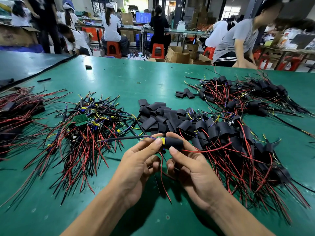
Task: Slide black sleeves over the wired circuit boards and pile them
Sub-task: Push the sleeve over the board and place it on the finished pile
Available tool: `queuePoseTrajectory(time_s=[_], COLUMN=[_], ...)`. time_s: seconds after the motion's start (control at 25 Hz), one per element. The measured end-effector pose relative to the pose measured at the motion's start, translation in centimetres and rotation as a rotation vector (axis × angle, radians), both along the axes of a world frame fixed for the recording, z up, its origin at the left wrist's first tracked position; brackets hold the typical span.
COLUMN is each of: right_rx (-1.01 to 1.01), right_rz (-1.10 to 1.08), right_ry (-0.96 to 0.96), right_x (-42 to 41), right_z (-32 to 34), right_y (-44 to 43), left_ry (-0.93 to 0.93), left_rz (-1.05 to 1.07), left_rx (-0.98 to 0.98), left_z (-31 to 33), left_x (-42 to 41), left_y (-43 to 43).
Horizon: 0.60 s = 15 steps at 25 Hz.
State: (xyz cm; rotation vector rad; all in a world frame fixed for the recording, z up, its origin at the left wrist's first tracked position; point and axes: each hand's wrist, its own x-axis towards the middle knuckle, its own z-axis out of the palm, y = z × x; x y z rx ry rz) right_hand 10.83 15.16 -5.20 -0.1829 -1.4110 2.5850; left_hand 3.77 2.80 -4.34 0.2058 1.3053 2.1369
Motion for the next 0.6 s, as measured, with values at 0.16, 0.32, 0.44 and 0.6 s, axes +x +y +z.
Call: queuePoseTrajectory(time_s=[0.16,0.32,0.44,0.6], right_rx=[0.067,0.253,0.47,0.567], right_rz=[-0.009,-0.039,-0.1,-0.096], right_ry=[0.019,0.047,0.05,0.064], right_x=[0.2,0.4,0.5,0.5], right_z=[0.1,-0.1,-0.1,-0.2], right_y=[0.4,0.9,1.5,1.8], left_ry=[-0.044,-0.074,-0.048,-0.073], left_rz=[0.015,0.025,0.002,-0.04], left_rx=[-0.005,-0.011,-0.04,-0.08], left_z=[0.1,0.1,0.1,0.2], left_x=[0.1,0.0,-0.1,-0.3], left_y=[0.1,0.0,0.0,-0.2])
